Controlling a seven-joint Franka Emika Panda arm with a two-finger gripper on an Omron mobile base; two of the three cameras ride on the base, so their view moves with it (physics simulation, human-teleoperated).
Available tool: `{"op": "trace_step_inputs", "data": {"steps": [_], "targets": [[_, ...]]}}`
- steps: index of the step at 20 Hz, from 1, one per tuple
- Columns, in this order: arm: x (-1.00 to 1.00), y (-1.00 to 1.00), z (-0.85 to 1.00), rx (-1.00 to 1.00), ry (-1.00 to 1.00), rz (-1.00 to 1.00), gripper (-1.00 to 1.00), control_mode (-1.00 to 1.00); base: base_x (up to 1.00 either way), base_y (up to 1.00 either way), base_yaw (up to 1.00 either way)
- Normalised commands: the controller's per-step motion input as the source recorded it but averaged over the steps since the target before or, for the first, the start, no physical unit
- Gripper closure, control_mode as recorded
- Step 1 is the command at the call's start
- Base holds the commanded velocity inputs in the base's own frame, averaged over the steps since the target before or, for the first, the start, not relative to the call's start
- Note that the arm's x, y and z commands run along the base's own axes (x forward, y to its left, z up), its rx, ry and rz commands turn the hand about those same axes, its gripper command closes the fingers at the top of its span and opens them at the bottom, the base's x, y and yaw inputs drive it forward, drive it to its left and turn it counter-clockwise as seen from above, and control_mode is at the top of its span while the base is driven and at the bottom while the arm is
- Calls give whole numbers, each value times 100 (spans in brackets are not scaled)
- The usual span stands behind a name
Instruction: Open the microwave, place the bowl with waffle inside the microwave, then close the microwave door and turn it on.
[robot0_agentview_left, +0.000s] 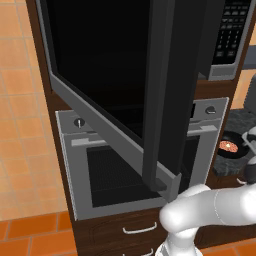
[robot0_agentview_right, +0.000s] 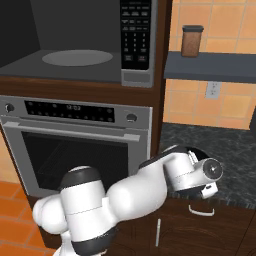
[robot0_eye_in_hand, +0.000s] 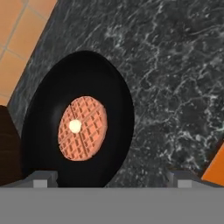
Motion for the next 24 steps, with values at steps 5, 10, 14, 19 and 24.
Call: {"op": "trace_step_inputs", "data": {"steps": [5, 10, 14, 19, 24], "targets": [[35, -2, -27, 1, 0, 0, -100, -100, 0, 0, 0], [31, -1, -29, 0, 1, 0, -100, -100, 0, 0, 0], [14, 0, -22, 0, 2, 0, -100, -100, 0, 0, 0], [7, -1, -14, 0, 3, 0, 100, -100, 0, 0, 0], [0, 0, 0, 0, 0, 0, 100, -100, 0, 0, 0]]}}
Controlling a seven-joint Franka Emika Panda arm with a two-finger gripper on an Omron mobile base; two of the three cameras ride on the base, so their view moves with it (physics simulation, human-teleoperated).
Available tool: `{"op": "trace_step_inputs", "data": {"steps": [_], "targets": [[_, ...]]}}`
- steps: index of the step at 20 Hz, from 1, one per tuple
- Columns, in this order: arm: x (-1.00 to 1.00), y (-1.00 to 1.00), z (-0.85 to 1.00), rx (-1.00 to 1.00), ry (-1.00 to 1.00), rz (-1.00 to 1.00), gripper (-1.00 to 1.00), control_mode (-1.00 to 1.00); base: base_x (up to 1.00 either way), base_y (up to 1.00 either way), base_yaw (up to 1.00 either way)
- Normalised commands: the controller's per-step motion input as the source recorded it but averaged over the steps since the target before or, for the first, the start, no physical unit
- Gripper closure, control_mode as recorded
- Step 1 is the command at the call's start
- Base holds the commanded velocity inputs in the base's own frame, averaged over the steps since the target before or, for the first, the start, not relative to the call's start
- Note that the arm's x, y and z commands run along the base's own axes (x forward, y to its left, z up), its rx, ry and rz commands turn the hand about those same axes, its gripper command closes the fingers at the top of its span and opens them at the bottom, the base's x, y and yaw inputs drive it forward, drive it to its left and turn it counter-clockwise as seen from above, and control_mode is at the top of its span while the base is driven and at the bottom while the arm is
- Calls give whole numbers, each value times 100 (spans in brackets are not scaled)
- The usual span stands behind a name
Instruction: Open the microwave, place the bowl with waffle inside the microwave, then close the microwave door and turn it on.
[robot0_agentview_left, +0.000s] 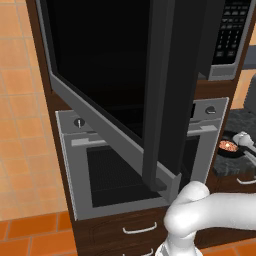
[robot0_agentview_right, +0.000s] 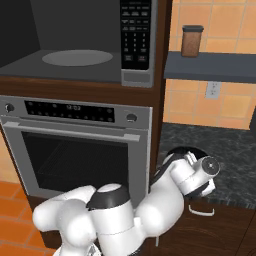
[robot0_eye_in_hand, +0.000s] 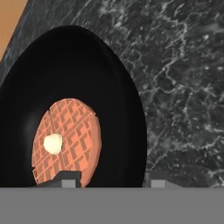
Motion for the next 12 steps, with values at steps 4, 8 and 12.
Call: {"op": "trace_step_inputs", "data": {"steps": [4, 8, 12], "targets": [[-4, 0, 0, 0, 0, 0, 100, -100, 0, 0, 0], [-40, -1, 0, 4, -1, 0, 100, -100, 0, 0, 0], [-89, -23, 23, 3, -11, 0, 100, -100, 0, 0, 0]]}}
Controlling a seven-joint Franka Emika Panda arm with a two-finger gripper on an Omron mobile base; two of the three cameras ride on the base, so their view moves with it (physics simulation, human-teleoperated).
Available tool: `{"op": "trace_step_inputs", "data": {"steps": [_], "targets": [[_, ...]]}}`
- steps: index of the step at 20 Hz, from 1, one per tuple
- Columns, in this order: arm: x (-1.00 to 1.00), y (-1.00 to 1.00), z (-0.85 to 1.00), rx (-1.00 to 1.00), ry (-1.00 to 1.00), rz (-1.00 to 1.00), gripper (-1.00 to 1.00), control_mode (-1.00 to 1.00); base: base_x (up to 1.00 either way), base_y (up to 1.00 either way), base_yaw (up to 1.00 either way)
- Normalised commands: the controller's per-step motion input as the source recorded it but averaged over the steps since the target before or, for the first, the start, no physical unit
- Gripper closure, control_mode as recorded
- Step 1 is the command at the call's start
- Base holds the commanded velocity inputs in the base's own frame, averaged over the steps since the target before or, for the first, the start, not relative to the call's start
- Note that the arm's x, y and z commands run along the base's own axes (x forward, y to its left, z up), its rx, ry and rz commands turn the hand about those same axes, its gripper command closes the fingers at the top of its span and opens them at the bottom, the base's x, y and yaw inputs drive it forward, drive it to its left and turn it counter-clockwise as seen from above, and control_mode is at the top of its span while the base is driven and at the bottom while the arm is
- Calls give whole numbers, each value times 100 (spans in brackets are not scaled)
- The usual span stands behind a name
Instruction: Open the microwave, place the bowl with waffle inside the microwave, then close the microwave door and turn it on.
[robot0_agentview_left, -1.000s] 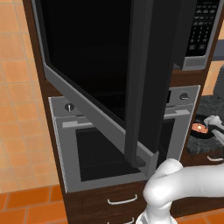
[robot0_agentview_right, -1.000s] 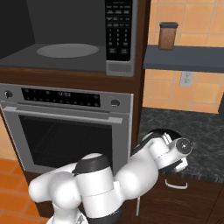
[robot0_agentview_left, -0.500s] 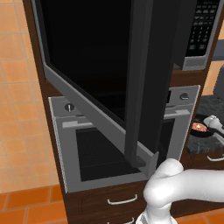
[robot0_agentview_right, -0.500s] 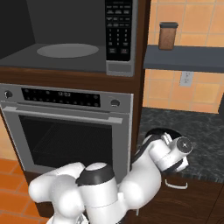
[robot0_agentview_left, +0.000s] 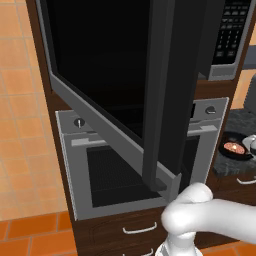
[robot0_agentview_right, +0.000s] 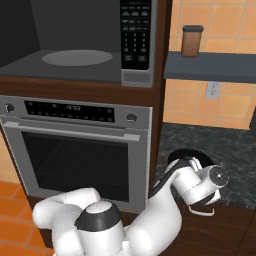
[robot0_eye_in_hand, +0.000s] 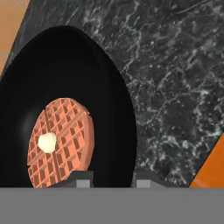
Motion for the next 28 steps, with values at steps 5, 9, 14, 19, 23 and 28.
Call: {"op": "trace_step_inputs", "data": {"steps": [5, 9, 14, 19, 23, 28], "targets": [[-100, -52, 89, 4, -26, 0, 100, -100, 0, 0, 0], [-100, -10, 100, 2, -32, 2, 100, -100, 0, 0, 0], [-100, 14, 100, 0, -35, 2, 100, -100, 0, 0, 0], [-100, 40, 100, 0, -37, 1, 100, -100, 0, 0, 0], [-93, 85, 97, -1, -27, 5, 100, -100, 0, 0, 0], [-58, 100, 83, -7, -11, 9, 100, -100, 0, 0, 0]]}}
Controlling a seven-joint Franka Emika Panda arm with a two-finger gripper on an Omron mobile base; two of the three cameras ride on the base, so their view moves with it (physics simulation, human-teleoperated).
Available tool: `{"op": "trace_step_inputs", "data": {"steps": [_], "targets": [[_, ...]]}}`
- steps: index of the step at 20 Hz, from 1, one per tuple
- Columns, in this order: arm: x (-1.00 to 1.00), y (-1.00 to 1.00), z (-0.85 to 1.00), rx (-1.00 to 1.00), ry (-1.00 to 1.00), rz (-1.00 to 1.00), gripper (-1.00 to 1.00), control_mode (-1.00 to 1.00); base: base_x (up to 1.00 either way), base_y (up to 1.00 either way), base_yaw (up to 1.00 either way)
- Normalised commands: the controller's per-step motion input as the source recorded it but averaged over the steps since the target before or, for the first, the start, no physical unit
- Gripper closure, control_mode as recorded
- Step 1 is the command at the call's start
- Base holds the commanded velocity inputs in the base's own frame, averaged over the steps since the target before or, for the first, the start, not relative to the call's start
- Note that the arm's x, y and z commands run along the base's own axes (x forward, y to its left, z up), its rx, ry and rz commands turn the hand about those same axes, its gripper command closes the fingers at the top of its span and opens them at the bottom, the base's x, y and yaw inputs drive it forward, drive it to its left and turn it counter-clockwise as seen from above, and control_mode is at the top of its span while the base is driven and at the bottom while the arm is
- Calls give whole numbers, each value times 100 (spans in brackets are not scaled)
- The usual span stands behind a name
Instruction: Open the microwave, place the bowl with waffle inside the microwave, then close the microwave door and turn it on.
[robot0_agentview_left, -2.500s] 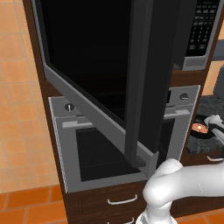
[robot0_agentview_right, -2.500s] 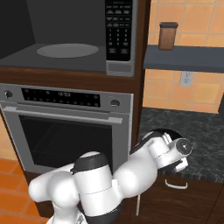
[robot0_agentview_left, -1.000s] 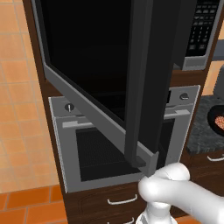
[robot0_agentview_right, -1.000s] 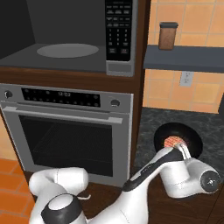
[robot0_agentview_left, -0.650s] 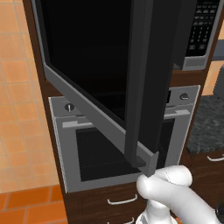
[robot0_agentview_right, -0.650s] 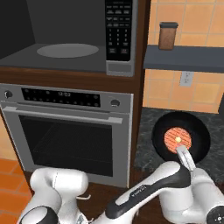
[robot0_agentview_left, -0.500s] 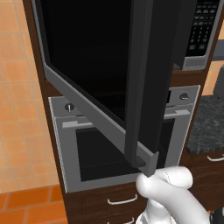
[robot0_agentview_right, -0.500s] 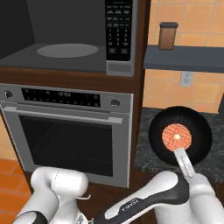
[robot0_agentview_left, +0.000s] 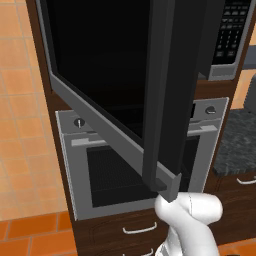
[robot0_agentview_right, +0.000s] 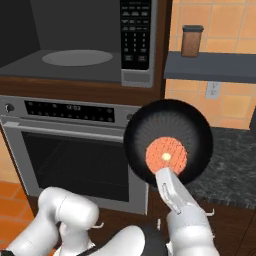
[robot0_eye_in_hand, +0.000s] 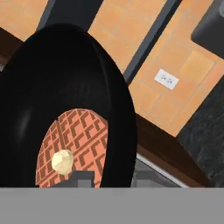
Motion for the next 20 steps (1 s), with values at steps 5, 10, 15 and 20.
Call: {"op": "trace_step_inputs", "data": {"steps": [5, 10, 15, 20], "targets": [[0, 100, 56, -19, 26, 11, 100, -100, 0, 0, 0], [0, 100, 46, -26, 40, 24, 100, -100, 0, 0, 0], [21, 100, 65, -19, 27, 18, 100, -100, 0, 0, 0], [5, 100, 77, -15, 13, 17, 100, -100, 0, 0, 0]]}}
